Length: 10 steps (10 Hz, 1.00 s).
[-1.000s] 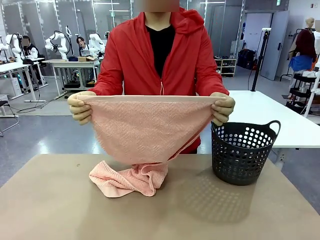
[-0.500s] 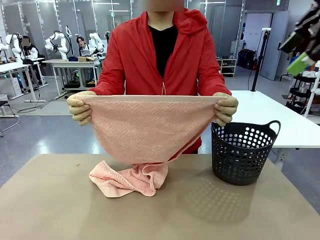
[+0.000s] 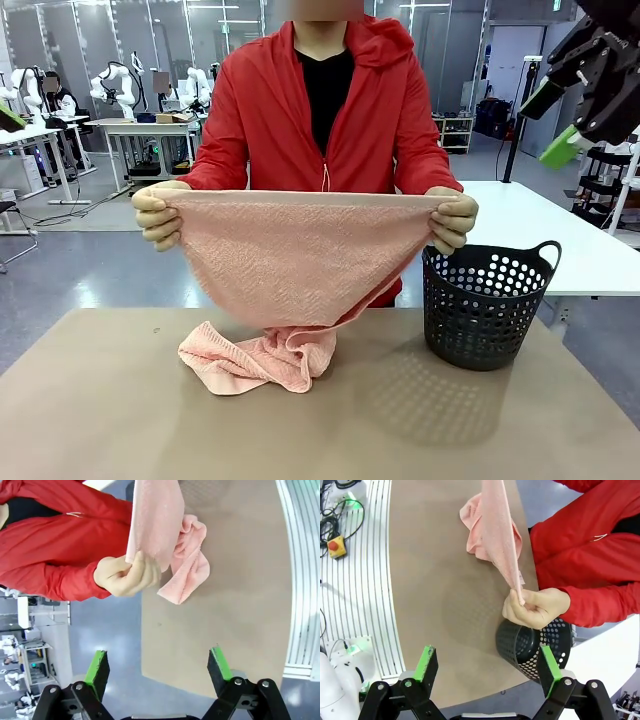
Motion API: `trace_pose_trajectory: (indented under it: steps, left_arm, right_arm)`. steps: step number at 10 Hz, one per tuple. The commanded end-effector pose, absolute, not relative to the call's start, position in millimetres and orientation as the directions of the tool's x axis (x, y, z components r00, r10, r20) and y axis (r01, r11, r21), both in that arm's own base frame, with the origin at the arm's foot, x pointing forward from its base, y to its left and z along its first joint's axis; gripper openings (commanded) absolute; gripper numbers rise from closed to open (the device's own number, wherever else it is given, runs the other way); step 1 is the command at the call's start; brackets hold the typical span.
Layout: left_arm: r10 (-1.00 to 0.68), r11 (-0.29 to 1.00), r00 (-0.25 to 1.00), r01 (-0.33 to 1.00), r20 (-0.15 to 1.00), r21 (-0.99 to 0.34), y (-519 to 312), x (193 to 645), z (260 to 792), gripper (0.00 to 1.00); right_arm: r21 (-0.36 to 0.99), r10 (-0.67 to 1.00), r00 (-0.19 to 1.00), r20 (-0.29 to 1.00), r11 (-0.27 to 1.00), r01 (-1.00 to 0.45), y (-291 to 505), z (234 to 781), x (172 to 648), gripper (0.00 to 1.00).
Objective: Fold the towel.
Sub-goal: Grab the top end of the 100 cm Hotel Towel extended by the human.
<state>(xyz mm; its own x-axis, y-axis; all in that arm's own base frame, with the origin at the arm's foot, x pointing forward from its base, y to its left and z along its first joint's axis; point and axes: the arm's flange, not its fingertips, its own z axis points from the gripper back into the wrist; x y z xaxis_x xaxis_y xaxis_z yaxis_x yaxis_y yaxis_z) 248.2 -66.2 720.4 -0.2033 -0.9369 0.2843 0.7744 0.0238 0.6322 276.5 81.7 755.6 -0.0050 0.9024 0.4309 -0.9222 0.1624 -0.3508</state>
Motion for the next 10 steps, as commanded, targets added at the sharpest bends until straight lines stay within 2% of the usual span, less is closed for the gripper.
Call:
trace_pose_trajectory:
  steps: [1,4,5,7,10]
  left_arm:
    - [-0.946,-0.008,-0.217,0.759,0.242,0.651,-71,246,722,1.00]
    - [-0.940,-0.011,-0.226,0.769,0.256,0.640,-70,246,721,1.00]
    - [-0.913,-0.010,-0.253,0.799,0.321,0.601,-98,243,728,1.00]
    - [-0.947,0.054,-0.140,0.817,0.289,0.574,-147,262,734,1.00]
    - [-0.973,0.027,-0.126,0.777,0.196,0.629,-210,282,740,1.00]
  right_arm:
    - [-0.351,0.900,0.021,0.435,0.191,-0.917,78,759,276,1.00]
    - [-0.351,0.899,-0.005,0.437,0.165,-0.922,77,757,277,1.00]
    - [-0.343,0.906,-0.023,0.422,0.137,-0.929,99,751,288,1.00]
    - [-0.393,0.938,-0.028,0.346,0.117,-0.912,131,738,309,1.00]
    - [-0.446,0.965,-0.032,0.259,0.090,-0.890,166,734,327,1.00]
